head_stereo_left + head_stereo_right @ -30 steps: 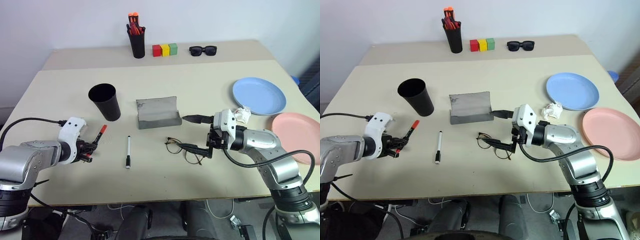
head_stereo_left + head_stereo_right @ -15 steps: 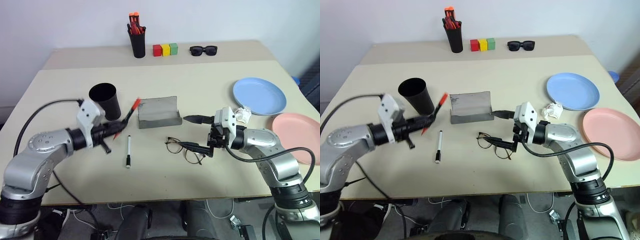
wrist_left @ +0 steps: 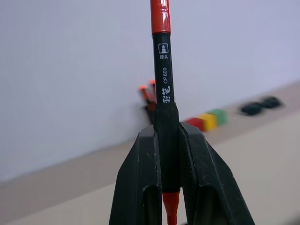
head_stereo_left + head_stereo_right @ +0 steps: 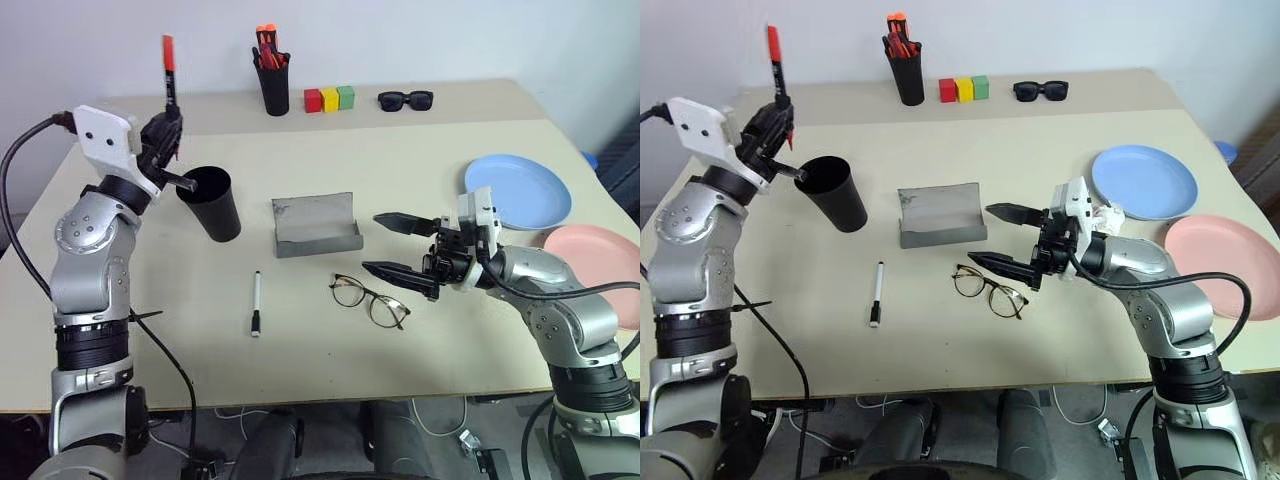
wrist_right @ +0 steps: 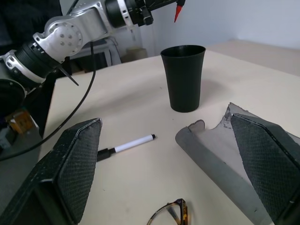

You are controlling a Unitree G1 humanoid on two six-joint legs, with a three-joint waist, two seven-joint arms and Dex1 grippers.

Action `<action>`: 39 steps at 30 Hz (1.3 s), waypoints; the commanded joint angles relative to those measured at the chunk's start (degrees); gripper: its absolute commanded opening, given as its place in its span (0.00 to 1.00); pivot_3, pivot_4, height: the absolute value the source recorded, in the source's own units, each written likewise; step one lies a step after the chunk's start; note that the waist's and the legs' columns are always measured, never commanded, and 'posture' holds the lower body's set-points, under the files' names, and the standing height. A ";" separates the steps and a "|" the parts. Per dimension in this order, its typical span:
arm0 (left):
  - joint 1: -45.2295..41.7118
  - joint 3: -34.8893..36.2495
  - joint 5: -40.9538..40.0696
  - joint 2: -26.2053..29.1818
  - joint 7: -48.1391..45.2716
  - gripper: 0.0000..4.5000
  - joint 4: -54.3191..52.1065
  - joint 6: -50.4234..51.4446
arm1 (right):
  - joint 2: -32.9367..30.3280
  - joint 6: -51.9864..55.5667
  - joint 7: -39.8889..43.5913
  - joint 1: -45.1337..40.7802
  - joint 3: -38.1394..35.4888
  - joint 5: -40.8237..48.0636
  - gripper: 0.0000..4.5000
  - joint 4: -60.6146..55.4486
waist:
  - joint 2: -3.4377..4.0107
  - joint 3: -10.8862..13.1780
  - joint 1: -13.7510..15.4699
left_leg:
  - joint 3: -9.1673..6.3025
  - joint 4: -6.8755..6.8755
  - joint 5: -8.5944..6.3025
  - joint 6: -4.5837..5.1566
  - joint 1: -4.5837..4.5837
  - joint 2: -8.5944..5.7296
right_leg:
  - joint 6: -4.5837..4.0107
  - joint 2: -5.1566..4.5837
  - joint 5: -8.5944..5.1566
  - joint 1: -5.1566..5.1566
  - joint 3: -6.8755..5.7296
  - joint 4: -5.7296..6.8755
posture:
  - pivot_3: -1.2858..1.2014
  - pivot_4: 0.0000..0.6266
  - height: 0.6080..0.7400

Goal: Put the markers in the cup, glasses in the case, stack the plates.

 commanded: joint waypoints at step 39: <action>2.63 -0.56 -31.09 12.70 10.58 0.99 -38.52 64.67 | 1.36 -3.23 1.84 -3.55 0.43 -2.38 1.00 2.81 | -0.13 0.08 -0.92 | 0.03 0.00 -0.17 0.32 0.15 0.00 | 0.04 0.08 0.05 0.03 0.14 0.17 | 0.52 0.24 1.00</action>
